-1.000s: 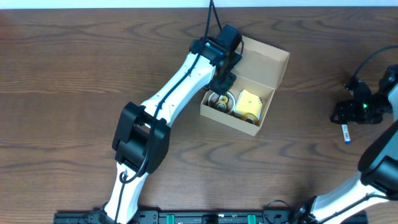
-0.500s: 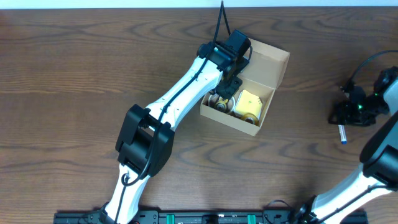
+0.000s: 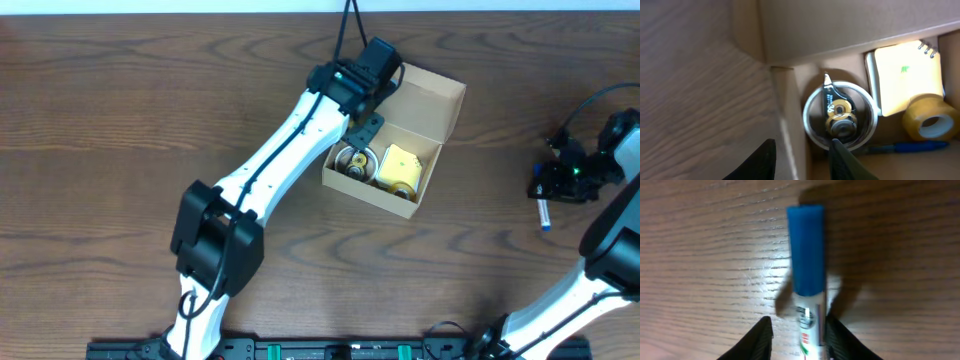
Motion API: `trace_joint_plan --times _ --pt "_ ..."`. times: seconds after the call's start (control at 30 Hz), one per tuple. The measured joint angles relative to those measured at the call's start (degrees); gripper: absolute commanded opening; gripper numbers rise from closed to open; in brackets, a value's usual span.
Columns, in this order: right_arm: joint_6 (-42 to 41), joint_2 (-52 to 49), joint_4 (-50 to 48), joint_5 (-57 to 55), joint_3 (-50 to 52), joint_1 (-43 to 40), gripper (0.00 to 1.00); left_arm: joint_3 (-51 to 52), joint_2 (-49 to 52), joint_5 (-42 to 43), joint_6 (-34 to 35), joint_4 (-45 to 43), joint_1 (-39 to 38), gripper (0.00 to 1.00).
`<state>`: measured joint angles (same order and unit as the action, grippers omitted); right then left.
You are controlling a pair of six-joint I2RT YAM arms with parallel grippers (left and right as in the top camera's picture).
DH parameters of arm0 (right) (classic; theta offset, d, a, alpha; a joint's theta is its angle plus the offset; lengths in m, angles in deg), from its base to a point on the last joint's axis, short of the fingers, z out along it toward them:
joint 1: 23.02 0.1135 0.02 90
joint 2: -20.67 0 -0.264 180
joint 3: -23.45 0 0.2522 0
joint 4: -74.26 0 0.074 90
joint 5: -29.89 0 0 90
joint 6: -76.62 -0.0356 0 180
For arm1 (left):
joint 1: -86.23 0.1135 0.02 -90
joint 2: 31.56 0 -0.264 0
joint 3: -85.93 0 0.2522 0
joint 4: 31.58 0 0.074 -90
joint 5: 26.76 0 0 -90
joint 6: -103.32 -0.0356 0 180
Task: Pack container
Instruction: 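Grasp the blue marker with right gripper, then lift blue marker with right gripper and carry it over the box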
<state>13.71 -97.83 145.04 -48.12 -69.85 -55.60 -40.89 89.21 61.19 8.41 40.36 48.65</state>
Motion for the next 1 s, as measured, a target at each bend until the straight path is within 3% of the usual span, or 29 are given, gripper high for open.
trace_joint_plan --times 0.1,0.37,0.6,1.0 --pt "-0.3 -0.8 0.5 2.2 -0.5 -0.3 0.02 0.0 -0.7 -0.5 0.1 0.1 0.3 0.4" --pt "-1.2 -1.5 1.3 4.7 -1.5 -0.4 0.01 0.0 -0.7 -3.0 0.0 -0.2 0.4 0.45" --pt "-1.4 -4.6 10.1 6.1 -11.9 0.3 0.01 0.0 -0.7 -3.3 0.2 -0.1 3.0 0.45" --pt "-1.4 -4.6 21.6 6.9 -30.3 14.1 0.01 0.0 -0.7 -2.9 0.2 0.0 4.2 0.47"
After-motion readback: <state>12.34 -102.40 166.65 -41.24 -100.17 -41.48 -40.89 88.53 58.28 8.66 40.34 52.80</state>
